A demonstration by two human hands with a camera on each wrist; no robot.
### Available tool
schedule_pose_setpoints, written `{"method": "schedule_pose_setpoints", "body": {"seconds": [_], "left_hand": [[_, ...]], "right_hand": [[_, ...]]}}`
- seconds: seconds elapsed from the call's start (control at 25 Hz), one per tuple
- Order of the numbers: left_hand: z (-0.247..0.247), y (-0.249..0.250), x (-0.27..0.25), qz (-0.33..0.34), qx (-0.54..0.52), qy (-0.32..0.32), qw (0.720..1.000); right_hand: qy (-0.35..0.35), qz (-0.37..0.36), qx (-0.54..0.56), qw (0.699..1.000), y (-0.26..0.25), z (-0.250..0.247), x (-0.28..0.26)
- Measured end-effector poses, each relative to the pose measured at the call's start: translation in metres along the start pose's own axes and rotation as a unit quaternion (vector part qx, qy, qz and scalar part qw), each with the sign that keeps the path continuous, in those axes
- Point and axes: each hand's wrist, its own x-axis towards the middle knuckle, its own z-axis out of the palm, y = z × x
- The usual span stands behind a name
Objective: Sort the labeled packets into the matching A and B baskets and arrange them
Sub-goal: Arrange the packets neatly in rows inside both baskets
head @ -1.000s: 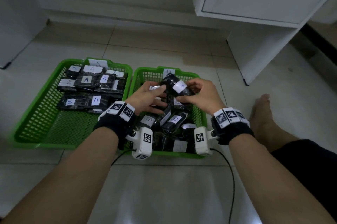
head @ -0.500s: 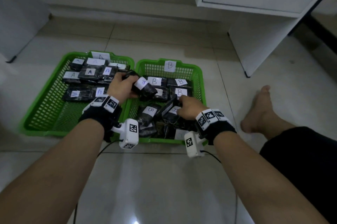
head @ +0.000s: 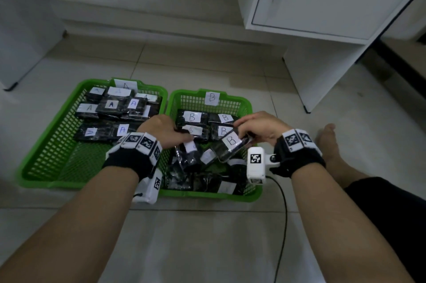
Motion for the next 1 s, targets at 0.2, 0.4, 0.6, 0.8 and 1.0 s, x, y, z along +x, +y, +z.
{"method": "schedule_pose_setpoints", "body": {"seconds": [0.2, 0.4, 0.6, 0.8, 1.0], "left_hand": [[0.001, 0.001, 0.005, 0.038, 0.106, 0.051, 0.992], [0.012, 0.000, 0.007, 0.089, 0.064, 0.022, 0.994], [0.003, 0.011, -0.002, 0.076, 0.028, -0.043, 0.996], [-0.006, 0.013, -0.006, 0.060, 0.019, -0.126, 0.990], [0.002, 0.003, 0.004, 0.058, -0.127, -0.032, 0.990]], "right_hand": [[0.059, -0.065, 0.127, 0.988, 0.007, 0.005, 0.016], [0.209, -0.171, -0.087, 0.959, -0.006, 0.025, 0.062], [0.190, -0.143, -0.280, 0.930, -0.005, 0.028, 0.100], [0.232, -0.211, -0.471, 0.825, -0.003, 0.030, 0.107], [0.205, -0.207, -0.480, 0.827, 0.001, 0.037, 0.105]]}}
